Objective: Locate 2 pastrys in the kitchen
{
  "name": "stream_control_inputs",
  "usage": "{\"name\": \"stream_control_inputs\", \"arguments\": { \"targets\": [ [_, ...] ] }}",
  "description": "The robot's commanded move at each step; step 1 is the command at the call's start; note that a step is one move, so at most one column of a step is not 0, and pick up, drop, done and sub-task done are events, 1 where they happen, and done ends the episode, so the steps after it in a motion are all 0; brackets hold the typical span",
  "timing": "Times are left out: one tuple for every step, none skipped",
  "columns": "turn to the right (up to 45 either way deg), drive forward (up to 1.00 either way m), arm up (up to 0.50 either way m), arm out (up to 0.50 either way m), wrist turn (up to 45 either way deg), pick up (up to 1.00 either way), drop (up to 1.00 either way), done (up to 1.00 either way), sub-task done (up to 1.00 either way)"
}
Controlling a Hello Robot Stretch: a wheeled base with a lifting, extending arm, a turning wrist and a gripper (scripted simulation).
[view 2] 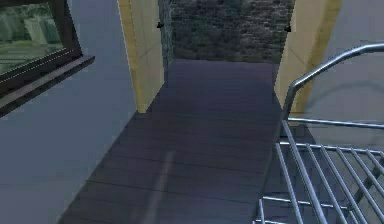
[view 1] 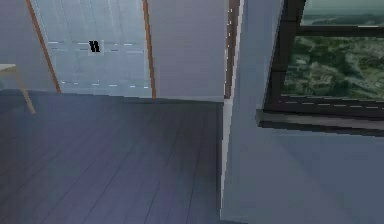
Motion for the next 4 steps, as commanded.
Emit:
{"name": "stream_control_inputs", "arguments": {
  "targets": [
    [6.0, 0.0, 0.0, 0.0, 0.0, 0.0, 0.0, 0.0, 0.0],
    [3.0, 0.0, 0.0, 0.0, 0.0, 0.0, 0.0, 0.0, 0.0],
    [0.0, 0.05, 0.0, 0.0, 0.0, 0.0, 0.0, 0.0, 0.0],
    [-45.0, 0.0, 0.0, 0.0, 0.0, 0.0, 0.0, 0.0, 0.0]
  ]
}}
